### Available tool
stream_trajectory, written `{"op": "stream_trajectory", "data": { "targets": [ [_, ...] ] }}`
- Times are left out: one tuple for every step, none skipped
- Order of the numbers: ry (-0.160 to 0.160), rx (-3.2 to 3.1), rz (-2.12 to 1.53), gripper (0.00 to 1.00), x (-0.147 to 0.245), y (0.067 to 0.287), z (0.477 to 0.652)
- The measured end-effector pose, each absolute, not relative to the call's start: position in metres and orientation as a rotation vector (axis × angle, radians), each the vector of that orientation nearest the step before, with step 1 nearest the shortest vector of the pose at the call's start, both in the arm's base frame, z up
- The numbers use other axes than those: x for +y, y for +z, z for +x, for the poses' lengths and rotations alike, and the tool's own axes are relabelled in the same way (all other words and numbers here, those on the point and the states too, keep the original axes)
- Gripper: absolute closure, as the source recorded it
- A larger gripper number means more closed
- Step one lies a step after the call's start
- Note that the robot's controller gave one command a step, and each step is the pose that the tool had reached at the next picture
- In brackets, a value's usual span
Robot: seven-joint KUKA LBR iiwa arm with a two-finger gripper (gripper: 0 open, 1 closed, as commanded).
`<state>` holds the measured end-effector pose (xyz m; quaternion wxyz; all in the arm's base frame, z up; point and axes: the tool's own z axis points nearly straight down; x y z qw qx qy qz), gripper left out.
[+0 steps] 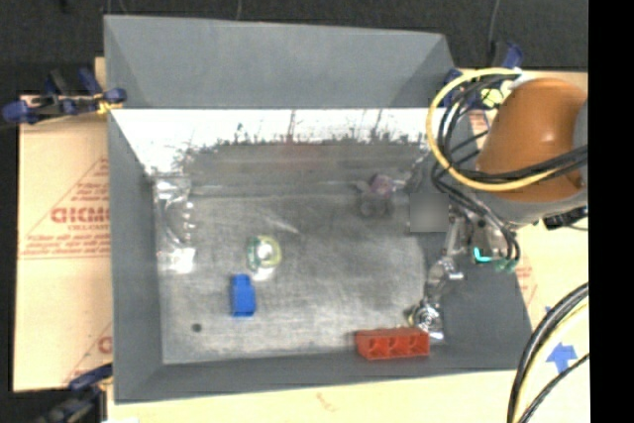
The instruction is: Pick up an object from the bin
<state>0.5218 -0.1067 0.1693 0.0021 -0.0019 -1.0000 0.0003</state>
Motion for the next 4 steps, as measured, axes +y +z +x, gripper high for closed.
{"op": "stream_trajectory", "data": {
  "targets": [
    [0.007,-3.073,0.716,0.0,-0.146,0.074,0.487],
    [0.013,-3.076,0.724,1.0,-0.147,0.076,0.489],
    [0.01,-3.053,0.78,1.0,-0.151,0.288,0.482],
    [0.005,-2.875,1.28,1.0,-0.141,0.31,0.501]
  ]
}}
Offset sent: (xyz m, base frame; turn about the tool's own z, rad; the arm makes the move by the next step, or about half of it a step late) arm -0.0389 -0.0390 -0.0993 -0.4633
